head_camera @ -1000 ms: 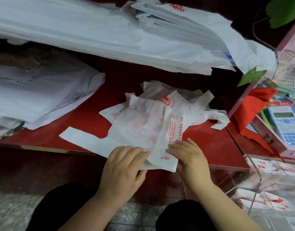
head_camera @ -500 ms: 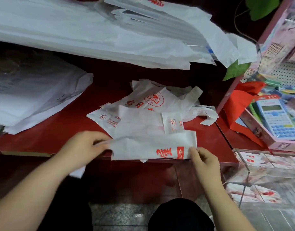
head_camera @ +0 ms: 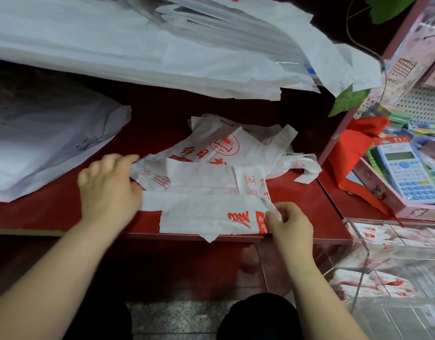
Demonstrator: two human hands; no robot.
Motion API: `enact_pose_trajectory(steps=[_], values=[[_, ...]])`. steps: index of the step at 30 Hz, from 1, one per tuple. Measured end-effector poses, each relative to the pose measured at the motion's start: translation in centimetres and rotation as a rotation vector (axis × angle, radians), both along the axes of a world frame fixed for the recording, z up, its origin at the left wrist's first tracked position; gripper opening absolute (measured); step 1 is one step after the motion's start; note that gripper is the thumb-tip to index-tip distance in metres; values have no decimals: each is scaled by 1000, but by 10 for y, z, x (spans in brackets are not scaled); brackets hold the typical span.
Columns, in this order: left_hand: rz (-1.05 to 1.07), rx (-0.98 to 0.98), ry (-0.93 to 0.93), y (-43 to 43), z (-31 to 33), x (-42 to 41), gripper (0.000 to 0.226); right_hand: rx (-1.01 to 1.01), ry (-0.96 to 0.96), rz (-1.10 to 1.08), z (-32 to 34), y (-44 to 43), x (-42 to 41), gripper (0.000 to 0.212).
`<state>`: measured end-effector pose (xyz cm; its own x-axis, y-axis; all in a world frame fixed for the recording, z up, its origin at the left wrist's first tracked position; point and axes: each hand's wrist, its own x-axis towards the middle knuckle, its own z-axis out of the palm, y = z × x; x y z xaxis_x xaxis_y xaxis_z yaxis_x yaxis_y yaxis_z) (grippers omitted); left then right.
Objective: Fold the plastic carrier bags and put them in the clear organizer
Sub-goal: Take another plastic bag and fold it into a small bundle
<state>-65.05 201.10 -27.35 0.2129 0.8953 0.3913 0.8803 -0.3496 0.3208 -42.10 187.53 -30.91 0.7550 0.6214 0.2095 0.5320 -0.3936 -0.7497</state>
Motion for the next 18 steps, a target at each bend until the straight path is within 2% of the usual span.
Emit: enact_pose_trajectory(steps=[2, 3, 6, 10, 12, 18], values=[[-233, 304, -144, -26, -1, 29, 41, -34, -47, -12, 0, 1, -1, 17], [-382, 361, -178, -39, -5, 49, 40, -55, -70, -13, 0, 3, -2, 18], [-641, 223, -76, -75, -12, 107, 46, -86, -110, -7, 2, 6, -4, 19], [-606, -90, 136, -83, -26, 137, 57, -55, -146, -16, 1, 7, -5, 22], [-595, -250, 257, -80, -29, 136, 50, -59, -161, -27, -2, 8, -2, 22], [-575, -268, 299, -80, -36, 127, 53, -139, -282, -42, -11, 11, 5, 28]])
